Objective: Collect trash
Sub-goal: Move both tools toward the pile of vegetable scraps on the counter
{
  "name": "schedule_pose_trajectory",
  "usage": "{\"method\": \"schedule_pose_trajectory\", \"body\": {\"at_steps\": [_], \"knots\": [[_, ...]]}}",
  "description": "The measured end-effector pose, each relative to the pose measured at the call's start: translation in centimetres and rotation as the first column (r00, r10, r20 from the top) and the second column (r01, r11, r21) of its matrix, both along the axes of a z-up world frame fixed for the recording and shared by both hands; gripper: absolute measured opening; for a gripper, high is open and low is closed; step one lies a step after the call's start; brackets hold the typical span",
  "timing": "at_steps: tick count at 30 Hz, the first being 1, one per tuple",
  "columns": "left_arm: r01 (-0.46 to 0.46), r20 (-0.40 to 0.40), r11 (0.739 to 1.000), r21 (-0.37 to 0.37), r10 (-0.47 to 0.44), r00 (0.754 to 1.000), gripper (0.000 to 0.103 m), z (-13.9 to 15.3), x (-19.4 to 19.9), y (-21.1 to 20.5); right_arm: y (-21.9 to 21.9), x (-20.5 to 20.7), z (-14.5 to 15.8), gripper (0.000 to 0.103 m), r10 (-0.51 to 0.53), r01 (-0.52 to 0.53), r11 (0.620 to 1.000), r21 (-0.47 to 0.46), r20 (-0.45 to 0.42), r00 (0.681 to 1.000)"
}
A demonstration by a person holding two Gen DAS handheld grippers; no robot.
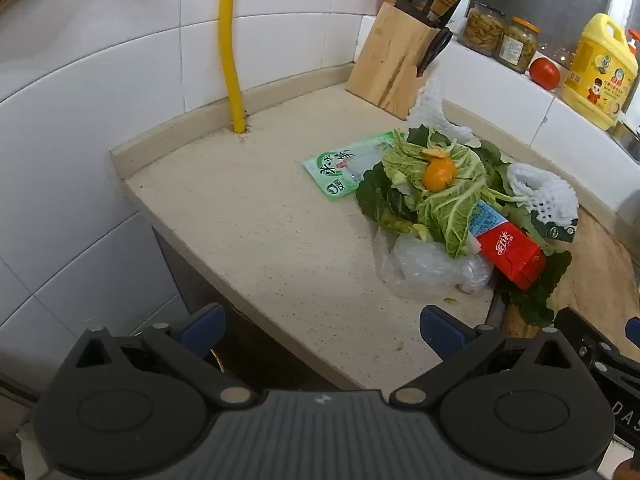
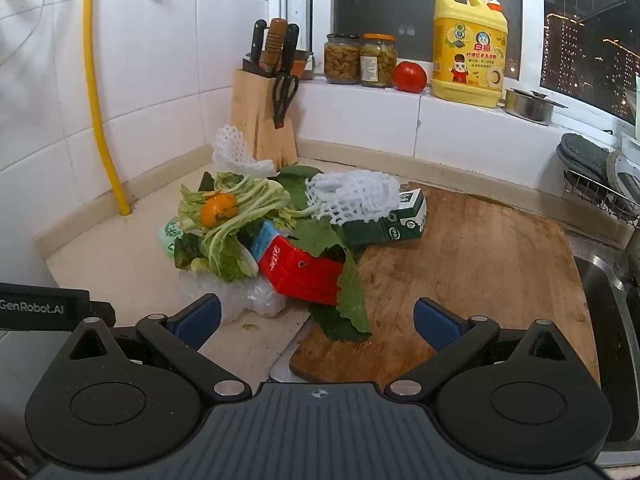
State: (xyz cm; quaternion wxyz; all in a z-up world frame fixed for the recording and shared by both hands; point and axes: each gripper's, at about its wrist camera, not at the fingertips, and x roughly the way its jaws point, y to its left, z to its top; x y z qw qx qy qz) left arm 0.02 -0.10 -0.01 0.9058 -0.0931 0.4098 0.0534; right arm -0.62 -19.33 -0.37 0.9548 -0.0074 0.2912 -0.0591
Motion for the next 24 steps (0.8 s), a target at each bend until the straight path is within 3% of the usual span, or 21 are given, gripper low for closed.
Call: {"method": "schedule_pose_trajectory", "body": {"at_steps": [4,5,10,24], "knots": [[-0.006,0.010,1.000,0.016,0.006,1.000,0.100,-0.2,-0.3,-0.9,0.1,0.2,0.0,0.103,0.005,-0.005,1.000,-0.006,0.007,1.000],[-0.001,0.007,1.000,-0.017,0.001,1.000,0.100,-0.5,-0.3,-0.3,0.6,0.1,0.0,0.103,0.006,-0.005,1.000,-0.026,0.009,1.000],[0.014,-0.007,0.999,-0.047,-0.014,1.000,0.100,-0.4,-0.6,0.4,0.9,-0.4,0.4,0.103,0.012,-0.011,0.999,-0.031,0.014,1.000],[0.050,-0.013,0.995,-0.086,-0.052,0.999,0.100,-0.6,-1.4,1.0,1.6,-0.7,0.5,0.103,-0.018,0.019,0.998,-0.066,0.014,1.000]]}}
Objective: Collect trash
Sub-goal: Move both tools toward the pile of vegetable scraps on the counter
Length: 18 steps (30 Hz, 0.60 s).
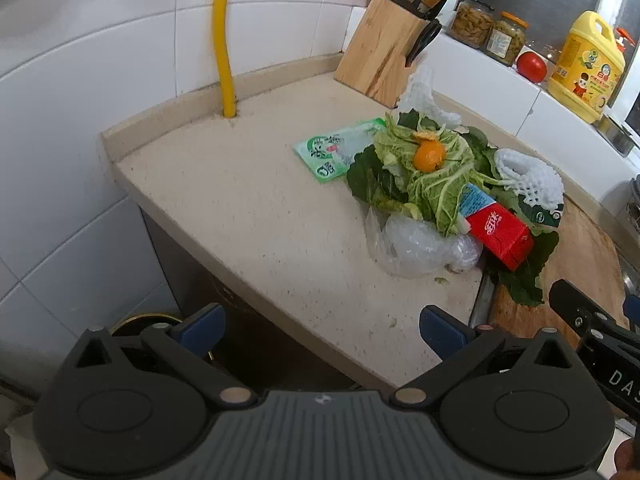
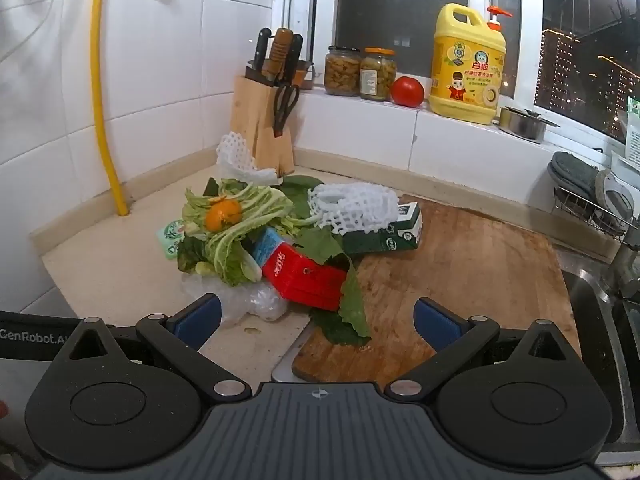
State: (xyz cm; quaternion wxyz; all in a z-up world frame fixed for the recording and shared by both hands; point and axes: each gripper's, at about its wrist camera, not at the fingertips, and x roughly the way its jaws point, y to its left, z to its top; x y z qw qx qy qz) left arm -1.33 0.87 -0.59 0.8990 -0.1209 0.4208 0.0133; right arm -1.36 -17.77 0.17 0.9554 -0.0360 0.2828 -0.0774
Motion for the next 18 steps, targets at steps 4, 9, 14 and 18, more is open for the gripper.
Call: {"method": "schedule_pose_trajectory", "body": {"at_steps": [4,9,14,18], "knots": [[-0.007,0.001,1.000,-0.011,0.007,1.000,0.100,0.0,0.0,0.1,0.1,0.3,-0.2,0.103,0.001,-0.001,1.000,-0.016,-0.016,1.000],[-0.028,0.012,1.000,-0.007,0.028,1.000,0.100,0.3,0.2,0.2,0.4,1.0,0.0,0.103,0.026,-0.026,0.999,-0.020,0.001,1.000],[-0.040,0.022,0.999,0.005,0.040,0.999,0.100,0.5,0.8,-0.2,0.4,2.0,0.2,0.103,0.048,-0.048,0.999,-0.010,0.007,0.999],[-0.034,0.018,0.999,0.004,0.034,0.999,0.100,0.4,1.4,-0.7,0.1,2.5,0.3,0.103,0.049,-0.049,0.999,-0.010,0.012,0.999]]}}
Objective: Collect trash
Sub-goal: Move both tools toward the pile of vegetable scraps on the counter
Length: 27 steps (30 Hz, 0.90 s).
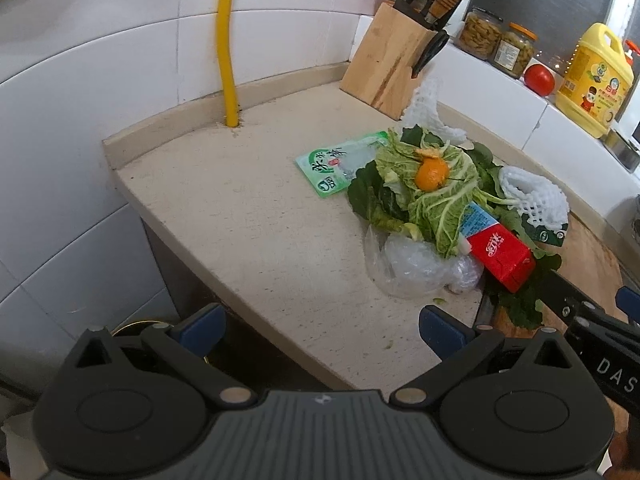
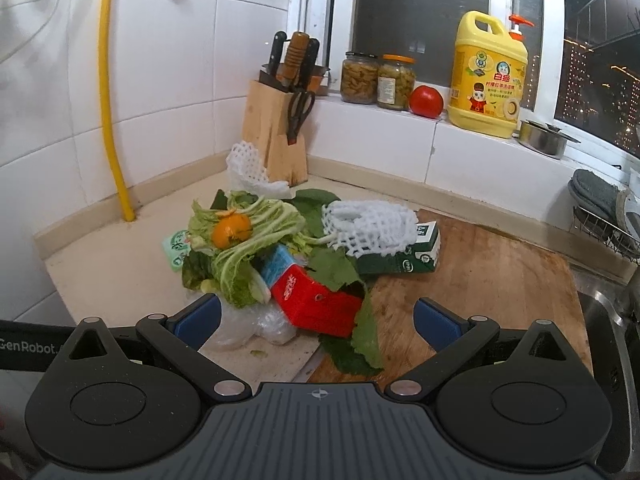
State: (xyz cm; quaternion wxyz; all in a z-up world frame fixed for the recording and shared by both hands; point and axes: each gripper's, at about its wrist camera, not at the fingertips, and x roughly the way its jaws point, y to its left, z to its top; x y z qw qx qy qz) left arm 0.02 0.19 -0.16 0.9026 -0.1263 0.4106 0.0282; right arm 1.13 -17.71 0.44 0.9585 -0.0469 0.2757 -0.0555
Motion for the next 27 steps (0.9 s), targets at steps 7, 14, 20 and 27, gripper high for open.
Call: {"method": "schedule_pose_trajectory", "body": {"at_steps": [7,14,20,27], "knots": [[0.011,-0.007,1.000,-0.001,-0.011,1.000,0.100,-0.3,0.5,-0.8,-0.8,0.2,-0.1,0.103,-0.009,0.009,1.000,0.014,-0.008,1.000],[0.021,-0.012,1.000,-0.002,-0.021,1.000,0.100,-0.5,0.8,-1.4,-1.4,0.2,-0.2,0.103,-0.017,0.017,1.000,0.017,-0.014,1.000],[0.020,0.000,1.000,0.001,-0.020,1.000,0.100,-0.2,1.0,-1.6,-1.7,0.3,0.0,0.103,-0.019,0.019,1.000,0.019,-0.013,1.000],[0.011,-0.015,1.000,-0.005,-0.011,1.000,0.099,-0.5,1.7,-1.8,-1.9,0.9,-0.1,0.103,-0.012,0.012,1.000,0.017,-0.025,1.000]]}}
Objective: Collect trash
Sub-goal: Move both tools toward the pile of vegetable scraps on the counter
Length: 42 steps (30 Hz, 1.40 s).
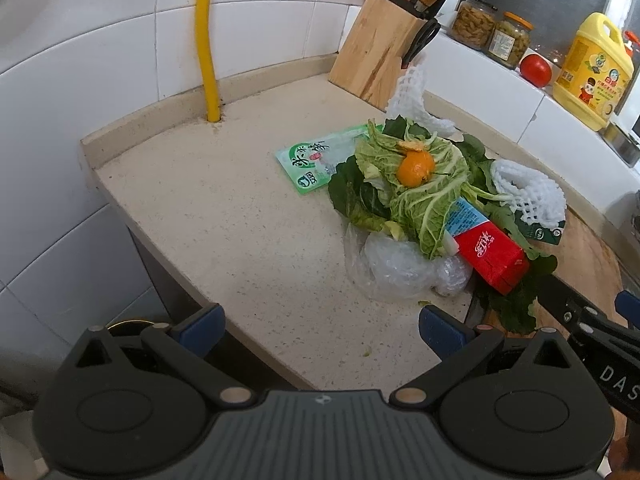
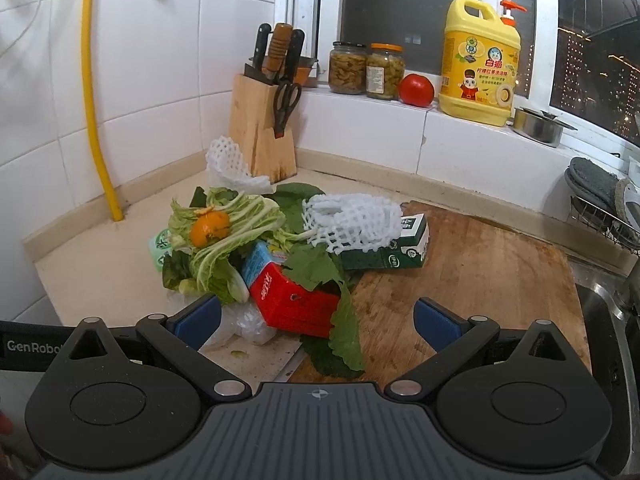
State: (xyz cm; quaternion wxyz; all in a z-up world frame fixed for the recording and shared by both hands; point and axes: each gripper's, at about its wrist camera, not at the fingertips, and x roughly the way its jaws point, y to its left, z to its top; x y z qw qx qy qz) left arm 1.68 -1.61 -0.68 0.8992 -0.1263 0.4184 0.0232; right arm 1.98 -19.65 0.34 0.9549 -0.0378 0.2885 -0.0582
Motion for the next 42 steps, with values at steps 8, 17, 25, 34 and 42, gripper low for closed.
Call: {"method": "schedule_pose_trajectory", "body": {"at_steps": [8,17,25,34,42], "knots": [[0.007,-0.005,1.000,0.013,-0.007,1.000,0.099,0.0,0.7,-0.7,-0.7,0.6,-0.2,0.103,-0.009,0.009,1.000,0.006,-0.006,1.000],[0.016,-0.008,0.999,0.029,-0.015,1.000,0.099,0.0,1.3,-1.3,-1.4,0.9,-0.5,0.103,-0.014,0.014,1.000,0.012,-0.014,1.000],[0.015,-0.017,0.999,0.028,-0.014,1.000,0.098,-0.2,1.7,-1.4,-1.7,1.6,-0.7,0.103,-0.004,0.004,1.000,0.007,-0.029,1.000],[0.009,-0.032,0.999,0.036,-0.008,0.999,0.098,-0.8,2.7,-1.6,-1.5,2.8,-0.9,0.103,0.017,-0.017,1.000,-0.010,-0.047,0.999],[0.001,-0.040,0.999,0.034,0.001,0.999,0.098,-0.9,3.6,-1.6,-1.5,3.9,-1.0,0.103,0.033,-0.034,0.999,-0.025,-0.054,0.998]]}}
